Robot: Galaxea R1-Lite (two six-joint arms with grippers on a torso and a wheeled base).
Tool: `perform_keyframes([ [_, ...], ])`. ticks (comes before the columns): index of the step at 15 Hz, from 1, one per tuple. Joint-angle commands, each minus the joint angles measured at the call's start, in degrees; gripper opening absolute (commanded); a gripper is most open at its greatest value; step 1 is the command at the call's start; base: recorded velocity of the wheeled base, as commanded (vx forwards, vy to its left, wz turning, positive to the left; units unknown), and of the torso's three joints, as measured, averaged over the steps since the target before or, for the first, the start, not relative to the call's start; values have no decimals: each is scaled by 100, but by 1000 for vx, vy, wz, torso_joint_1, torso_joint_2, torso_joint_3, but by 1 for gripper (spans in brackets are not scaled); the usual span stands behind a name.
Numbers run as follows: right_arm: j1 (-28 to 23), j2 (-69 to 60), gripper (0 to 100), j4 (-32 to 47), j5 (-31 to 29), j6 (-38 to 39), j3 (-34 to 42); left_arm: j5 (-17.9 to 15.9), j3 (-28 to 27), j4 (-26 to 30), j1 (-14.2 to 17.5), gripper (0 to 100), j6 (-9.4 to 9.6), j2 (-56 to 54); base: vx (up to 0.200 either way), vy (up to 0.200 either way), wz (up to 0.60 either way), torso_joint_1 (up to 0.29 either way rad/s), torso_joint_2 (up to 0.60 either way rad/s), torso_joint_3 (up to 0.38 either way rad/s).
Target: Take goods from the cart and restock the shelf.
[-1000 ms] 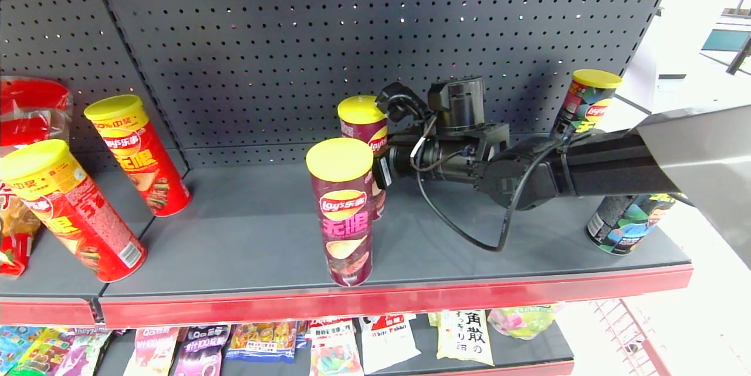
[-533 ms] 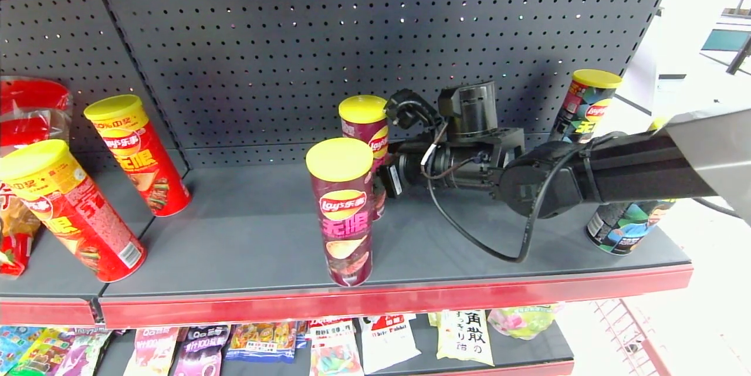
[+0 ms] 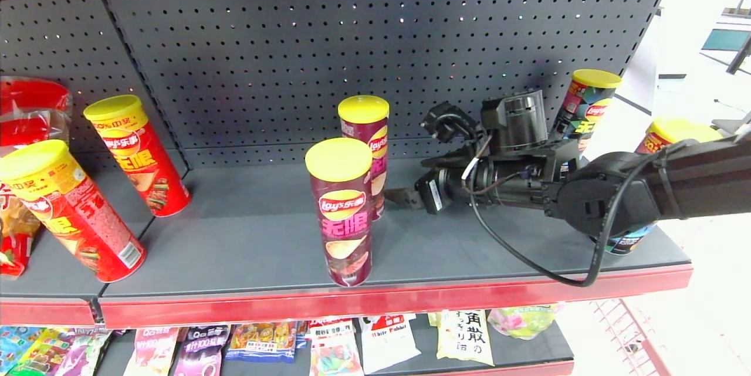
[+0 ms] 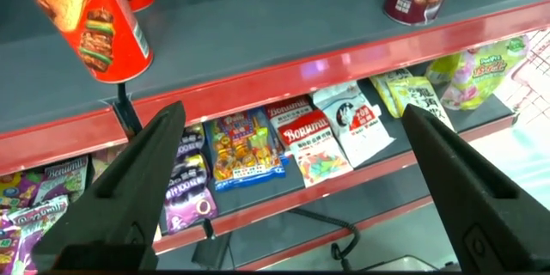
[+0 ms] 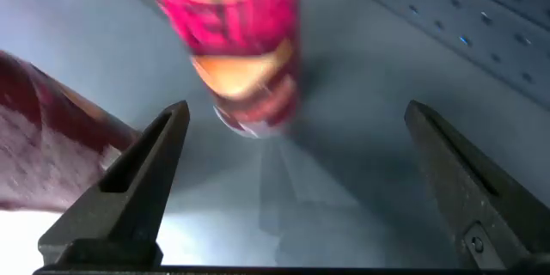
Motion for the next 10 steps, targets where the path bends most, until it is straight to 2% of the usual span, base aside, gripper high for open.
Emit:
perform_keyframes([
  [1, -95, -222, 100, -3, -60, 1, 188, -8, 5, 52, -6, 100, 0, -141, 0, 0, 0, 0, 0, 0],
  [3, -112, -609, 100, 5, -192, 1, 636, -8, 5, 96, -6, 100, 0, -158, 0, 0, 0, 0, 0, 0],
  [6, -51, -1734, 100, -3, -289, 1, 1858, -78, 84, 96, -216, 100, 0, -53, 0, 0, 0, 0, 0, 0],
  [8, 239, -3307, 100, -3, -271, -34, 3273, -87, 102, 87, -454, 100, -9, 193, 0, 0, 0, 0, 0, 0],
  [10, 503, -4696, 100, 32, -333, -34, 4169, -96, 23, 79, -515, 100, -9, 598, 0, 0, 0, 0, 0, 0],
])
